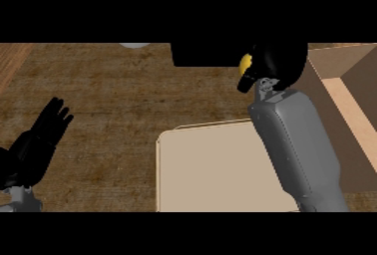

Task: Pick the lemon from the tray and place it in the cardboard box

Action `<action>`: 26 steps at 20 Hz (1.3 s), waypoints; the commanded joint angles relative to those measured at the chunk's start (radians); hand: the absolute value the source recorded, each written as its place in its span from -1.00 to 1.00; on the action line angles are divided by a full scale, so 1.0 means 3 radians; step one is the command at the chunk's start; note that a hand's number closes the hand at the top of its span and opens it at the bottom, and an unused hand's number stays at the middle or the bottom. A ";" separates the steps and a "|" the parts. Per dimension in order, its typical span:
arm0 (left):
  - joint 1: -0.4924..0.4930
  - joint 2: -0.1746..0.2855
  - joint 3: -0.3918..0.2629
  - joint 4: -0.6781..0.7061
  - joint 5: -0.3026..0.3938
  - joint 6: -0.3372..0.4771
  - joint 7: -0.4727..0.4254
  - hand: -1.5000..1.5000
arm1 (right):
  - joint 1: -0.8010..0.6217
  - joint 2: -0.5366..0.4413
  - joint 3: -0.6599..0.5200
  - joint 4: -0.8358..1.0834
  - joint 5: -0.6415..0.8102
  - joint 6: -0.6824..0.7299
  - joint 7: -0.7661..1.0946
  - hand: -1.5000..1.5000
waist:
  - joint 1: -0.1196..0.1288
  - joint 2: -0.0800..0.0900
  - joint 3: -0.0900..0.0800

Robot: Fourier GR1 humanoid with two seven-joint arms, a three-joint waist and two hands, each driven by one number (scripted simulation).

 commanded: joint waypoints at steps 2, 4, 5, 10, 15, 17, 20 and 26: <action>-0.0010 0.0042 0.0039 -0.0180 0.0100 -0.0008 0.0182 0.00 | -0.0251 -0.0129 -0.0111 -0.0329 0.0232 0.0176 0.0437 1.00 | -0.0014 -0.0010 0.0002; -0.0040 0.0034 0.0056 0.0018 0.0043 -0.0020 0.0039 0.00 | -0.0322 -0.0258 -0.0237 -0.0292 0.0225 0.0178 0.0359 1.00 | -0.0019 0.0005 0.0001; 0.0068 0.0090 0.0103 -0.0057 0.0081 -0.0093 0.0008 0.00 | -0.0305 -0.0407 -0.0279 -0.0377 0.0257 0.0360 0.0356 1.00 | -0.0024 -0.0003 0.0000; -0.0023 0.0004 0.0048 0.0064 -0.0003 -0.0024 -0.0045 0.00 | -0.0123 -0.0619 -0.0570 -0.0327 0.0192 0.0132 0.0129 1.00 | -0.0019 0.0011 0.0001; -0.0142 0.0046 0.0108 0.0207 0.0040 -0.0068 -0.0075 0.00 | 0.0143 -0.0867 -0.0671 -0.0345 0.0107 0.0256 -0.0130 1.00 | -0.0030 0.0013 0.0001; -0.0014 -0.0002 0.0037 0.0027 -0.0001 -0.0035 0.0027 0.00 | 0.0100 -0.0895 -0.0717 -0.0192 0.0095 0.0091 -0.0173 1.00 | 0.0001 0.0013 0.0002; 0.0003 0.0086 0.0145 0.0060 0.0113 -0.0172 -0.0028 0.00 | 0.0188 -0.1061 -0.0850 -0.0205 -0.0058 -0.0033 -0.0431 1.00 | 0.0001 0.0013 0.0002; -0.0061 0.0021 0.0083 0.0159 -0.0037 -0.0083 -0.0095 0.00 | 0.0609 -0.1048 -0.0891 -0.0080 -0.0171 -0.0477 -0.0725 1.00 | -0.0008 0.0015 0.0002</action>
